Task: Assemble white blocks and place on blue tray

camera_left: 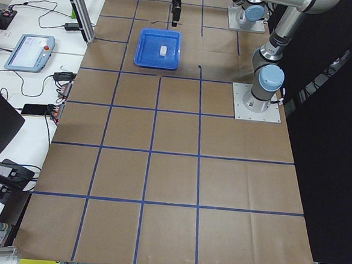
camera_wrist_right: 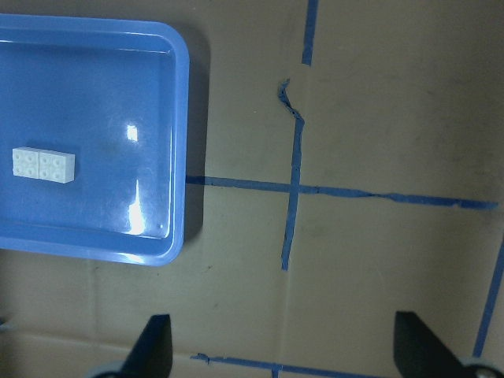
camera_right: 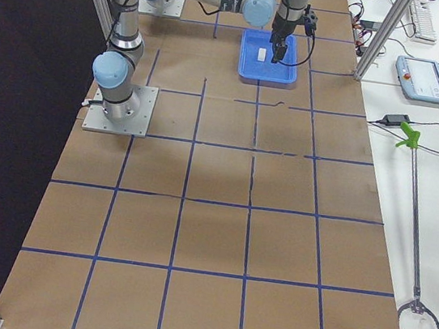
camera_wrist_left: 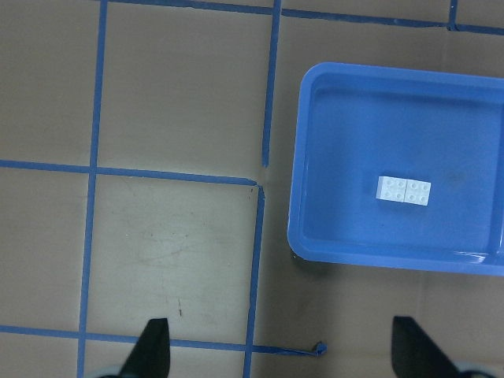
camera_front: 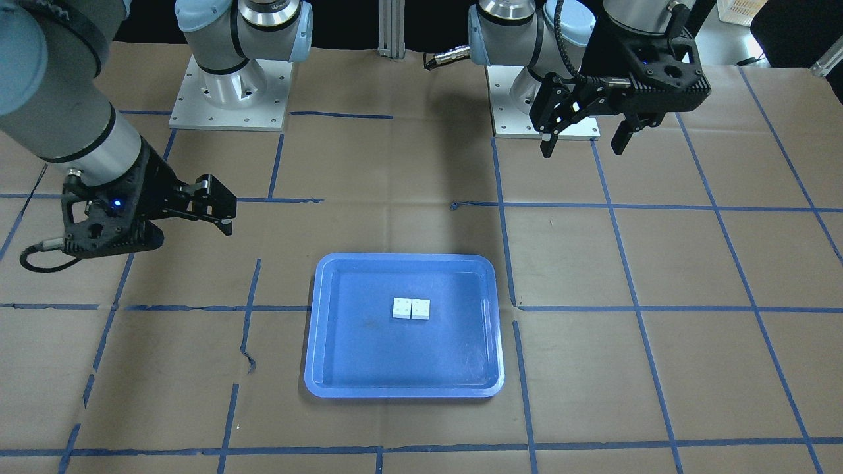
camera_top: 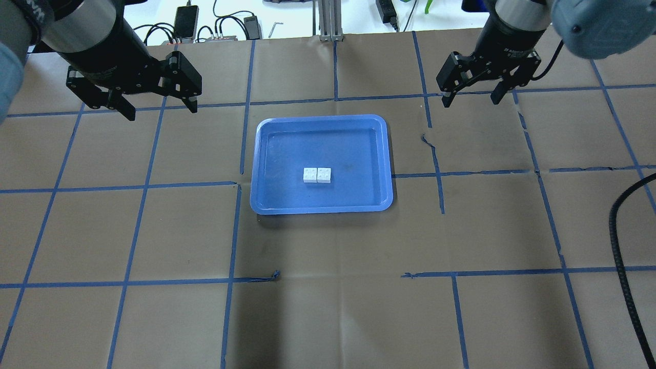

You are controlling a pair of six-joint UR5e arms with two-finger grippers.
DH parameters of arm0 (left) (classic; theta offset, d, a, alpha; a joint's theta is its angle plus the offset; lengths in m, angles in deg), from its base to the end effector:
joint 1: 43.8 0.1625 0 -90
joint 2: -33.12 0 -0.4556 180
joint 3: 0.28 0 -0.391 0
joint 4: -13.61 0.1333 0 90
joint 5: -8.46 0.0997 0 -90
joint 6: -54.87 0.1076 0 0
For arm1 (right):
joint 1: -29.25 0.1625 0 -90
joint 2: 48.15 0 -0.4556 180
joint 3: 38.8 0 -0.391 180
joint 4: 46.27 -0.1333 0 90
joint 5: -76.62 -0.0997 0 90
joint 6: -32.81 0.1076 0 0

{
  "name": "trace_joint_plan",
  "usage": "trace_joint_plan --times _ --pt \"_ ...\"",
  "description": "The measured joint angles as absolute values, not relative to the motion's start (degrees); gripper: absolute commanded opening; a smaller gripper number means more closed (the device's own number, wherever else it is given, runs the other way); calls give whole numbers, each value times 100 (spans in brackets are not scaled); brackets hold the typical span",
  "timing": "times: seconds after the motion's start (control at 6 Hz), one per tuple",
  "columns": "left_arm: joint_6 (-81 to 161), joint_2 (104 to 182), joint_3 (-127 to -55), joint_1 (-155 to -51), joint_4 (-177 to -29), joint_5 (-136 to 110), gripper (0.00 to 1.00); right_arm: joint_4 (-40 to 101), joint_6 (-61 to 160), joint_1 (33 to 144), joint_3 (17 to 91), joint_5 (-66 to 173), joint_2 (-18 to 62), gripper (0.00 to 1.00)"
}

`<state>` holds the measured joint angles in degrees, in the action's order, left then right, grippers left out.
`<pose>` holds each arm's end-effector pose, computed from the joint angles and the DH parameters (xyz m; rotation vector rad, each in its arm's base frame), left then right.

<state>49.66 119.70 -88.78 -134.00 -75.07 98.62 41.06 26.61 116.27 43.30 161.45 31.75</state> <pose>-0.1347 -0.4727 0.5547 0.1372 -3.1316 0.1709 0.1136 -0.5675 0.4808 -0.0796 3.0416 0.1180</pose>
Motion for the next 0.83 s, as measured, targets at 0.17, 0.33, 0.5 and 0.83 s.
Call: trace_joint_plan --times 0.17,0.33,0.5,0.83 --pt "4962 11970 -8882 -13398 -7505 9864 99 3667 3110 11745 4124 16327 3385 100" --pt "4961 11970 -8883 -13398 -7501 9864 99 3487 3421 11858 4188 16446 3617 100" --pt "4960 11969 -8877 -13399 -7499 9862 99 3465 3515 11907 4347 16488 3731 100" --pt "4960 11986 -8876 -13405 -7491 9858 99 3607 3519 11896 4481 16601 3760 100"
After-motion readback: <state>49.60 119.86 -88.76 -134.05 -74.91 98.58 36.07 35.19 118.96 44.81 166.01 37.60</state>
